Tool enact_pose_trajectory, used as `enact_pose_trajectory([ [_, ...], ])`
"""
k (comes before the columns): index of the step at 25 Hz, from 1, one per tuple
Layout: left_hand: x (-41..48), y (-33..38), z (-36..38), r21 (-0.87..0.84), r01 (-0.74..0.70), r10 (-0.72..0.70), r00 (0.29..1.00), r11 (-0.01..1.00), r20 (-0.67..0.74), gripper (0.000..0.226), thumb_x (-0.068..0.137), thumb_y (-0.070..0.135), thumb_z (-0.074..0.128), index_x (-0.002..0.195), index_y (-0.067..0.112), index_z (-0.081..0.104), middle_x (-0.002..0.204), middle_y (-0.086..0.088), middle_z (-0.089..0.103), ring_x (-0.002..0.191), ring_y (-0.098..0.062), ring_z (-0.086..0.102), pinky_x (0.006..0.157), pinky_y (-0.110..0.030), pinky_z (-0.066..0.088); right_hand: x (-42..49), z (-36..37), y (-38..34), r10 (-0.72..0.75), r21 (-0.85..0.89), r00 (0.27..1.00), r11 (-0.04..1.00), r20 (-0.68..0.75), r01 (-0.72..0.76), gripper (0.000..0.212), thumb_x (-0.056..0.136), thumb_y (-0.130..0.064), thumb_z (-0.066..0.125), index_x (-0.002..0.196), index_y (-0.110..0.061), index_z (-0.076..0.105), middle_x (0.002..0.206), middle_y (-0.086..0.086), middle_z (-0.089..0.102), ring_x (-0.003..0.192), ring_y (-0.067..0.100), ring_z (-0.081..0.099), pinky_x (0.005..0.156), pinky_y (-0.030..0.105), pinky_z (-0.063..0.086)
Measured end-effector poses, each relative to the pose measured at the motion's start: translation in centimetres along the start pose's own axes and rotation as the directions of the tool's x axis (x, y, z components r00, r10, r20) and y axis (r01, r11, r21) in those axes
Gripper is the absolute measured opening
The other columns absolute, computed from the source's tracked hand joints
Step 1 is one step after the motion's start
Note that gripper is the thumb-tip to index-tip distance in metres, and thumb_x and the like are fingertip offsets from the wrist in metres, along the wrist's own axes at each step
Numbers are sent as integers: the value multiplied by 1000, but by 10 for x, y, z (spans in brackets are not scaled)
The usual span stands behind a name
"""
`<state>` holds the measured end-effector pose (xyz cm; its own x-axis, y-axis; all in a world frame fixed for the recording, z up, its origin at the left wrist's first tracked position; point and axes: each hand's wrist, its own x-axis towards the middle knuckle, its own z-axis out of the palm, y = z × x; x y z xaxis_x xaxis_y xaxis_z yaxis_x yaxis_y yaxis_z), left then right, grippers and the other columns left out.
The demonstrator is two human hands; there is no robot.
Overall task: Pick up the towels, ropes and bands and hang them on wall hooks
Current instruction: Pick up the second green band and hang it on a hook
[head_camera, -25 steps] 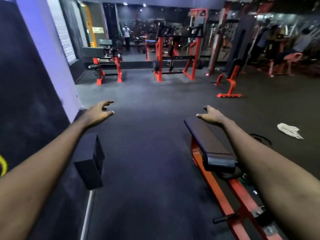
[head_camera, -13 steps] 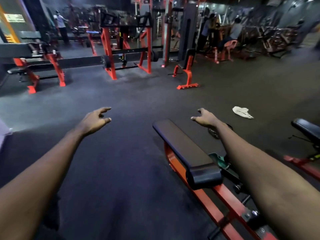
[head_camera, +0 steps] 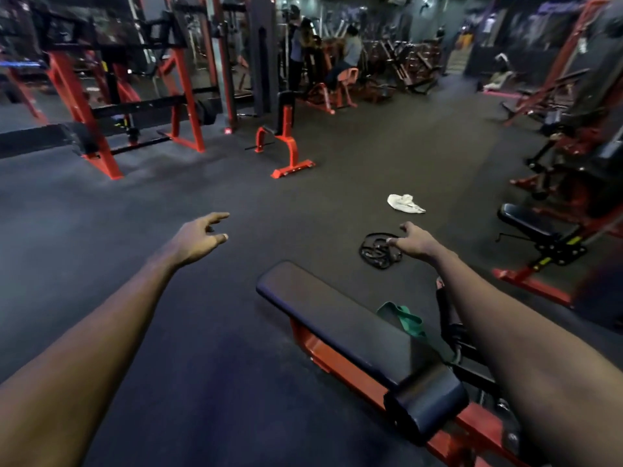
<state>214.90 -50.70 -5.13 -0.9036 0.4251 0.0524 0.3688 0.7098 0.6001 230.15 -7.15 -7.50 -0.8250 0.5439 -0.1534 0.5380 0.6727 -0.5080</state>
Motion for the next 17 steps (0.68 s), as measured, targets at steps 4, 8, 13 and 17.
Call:
enact_pose_trajectory([
  [4, 120, -23, 11, -2, -59, 59, 997, 998, 48, 53, 92, 23, 63, 143, 29, 47, 142, -5, 54, 126, -22, 54, 104, -31, 38, 87, 14, -16, 44, 37, 997, 998, -58, -42, 70, 92, -36, 65, 147, -3, 37, 151, 18, 42, 138, 32, 42, 108, 32, 35],
  [8, 233, -38, 24, 21, -80, 76, 986, 997, 151, 54, 92, 22, 64, 143, 29, 47, 142, -5, 54, 125, -21, 54, 105, -31, 38, 167, 17, -26, 141, 86, 987, 987, -81, -134, 71, 91, -35, 66, 147, -2, 37, 150, 19, 43, 138, 33, 43, 108, 33, 35],
  [13, 369, -45, 32, 9, -135, 128, 960, 991, 250, 55, 92, 25, 62, 144, 33, 45, 140, -6, 56, 125, -21, 54, 108, -33, 38, 257, 15, -46, 239, 85, 965, 969, -107, -230, 70, 91, -34, 65, 146, -2, 38, 148, 19, 45, 136, 35, 44, 106, 33, 37],
  [17, 487, -55, 43, -14, -201, 196, 930, 979, 310, 55, 92, 28, 61, 144, 36, 44, 139, -8, 56, 126, -21, 53, 106, -31, 38, 330, 27, -67, 318, 111, 933, 947, -166, -303, 69, 91, -34, 65, 146, -1, 39, 148, 20, 45, 136, 35, 44, 106, 33, 37],
])
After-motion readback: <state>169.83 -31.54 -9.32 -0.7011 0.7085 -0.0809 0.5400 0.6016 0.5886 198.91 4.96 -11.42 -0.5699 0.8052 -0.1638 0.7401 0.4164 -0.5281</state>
